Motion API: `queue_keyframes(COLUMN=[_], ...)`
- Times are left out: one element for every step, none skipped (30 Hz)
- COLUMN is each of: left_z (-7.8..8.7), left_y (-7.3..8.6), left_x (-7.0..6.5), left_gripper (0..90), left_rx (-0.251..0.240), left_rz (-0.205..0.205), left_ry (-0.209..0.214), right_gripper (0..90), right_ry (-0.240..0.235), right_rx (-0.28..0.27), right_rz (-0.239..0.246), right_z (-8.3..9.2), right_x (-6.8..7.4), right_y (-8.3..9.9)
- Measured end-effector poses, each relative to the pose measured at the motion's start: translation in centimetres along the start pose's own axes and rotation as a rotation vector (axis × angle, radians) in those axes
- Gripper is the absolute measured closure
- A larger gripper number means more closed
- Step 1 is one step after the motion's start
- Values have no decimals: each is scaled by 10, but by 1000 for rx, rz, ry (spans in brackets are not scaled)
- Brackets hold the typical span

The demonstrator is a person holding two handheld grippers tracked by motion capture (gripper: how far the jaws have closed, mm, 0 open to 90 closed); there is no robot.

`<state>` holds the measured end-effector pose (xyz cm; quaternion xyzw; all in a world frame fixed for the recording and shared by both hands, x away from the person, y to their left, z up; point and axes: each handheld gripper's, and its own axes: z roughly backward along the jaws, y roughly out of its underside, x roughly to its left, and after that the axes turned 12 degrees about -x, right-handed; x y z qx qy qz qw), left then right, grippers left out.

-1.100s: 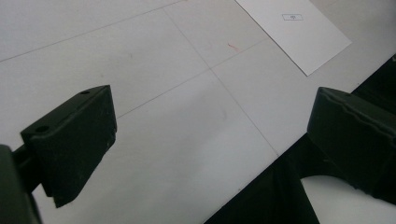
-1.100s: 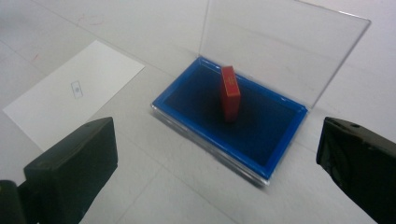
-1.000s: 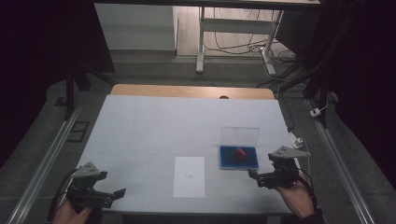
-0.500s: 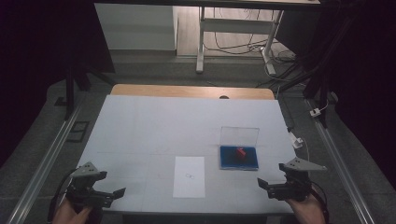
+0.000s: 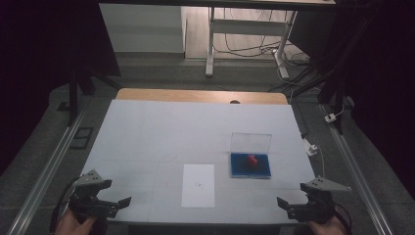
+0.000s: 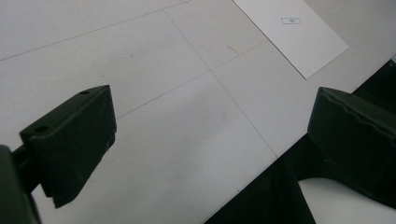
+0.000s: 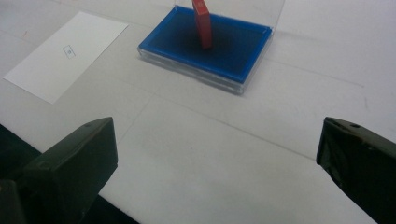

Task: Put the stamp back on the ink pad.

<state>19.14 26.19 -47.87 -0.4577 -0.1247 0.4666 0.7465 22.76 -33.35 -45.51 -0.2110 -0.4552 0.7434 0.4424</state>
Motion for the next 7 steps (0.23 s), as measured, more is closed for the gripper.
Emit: queue_keyframes(left_z=[0,0,0,0,0,0,0], left_y=[0,0,0,0,0,0,-1], left_x=[0,0,0,0,0,0,0], left_gripper=[17,17,17,17,17,17,17], left_rx=[1,3,3,3,3,1,-1], left_rz=[0,-1,-1,-1,-1,-1,-1], left_ry=[0,0,1,1,1,2,3], right_gripper=[0,0,0,0,0,0,0], right_ry=[3,7,10,12,15,16,16], right_rx=[5,6,9,12,16,20,23], right_rz=[-1,-8,-12,-13,-14,-17,-18], right_z=[1,1,1,1,1,1,0], right_x=[0,0,0,0,0,-1,-1], right_y=[0,1,1,1,1,1,2])
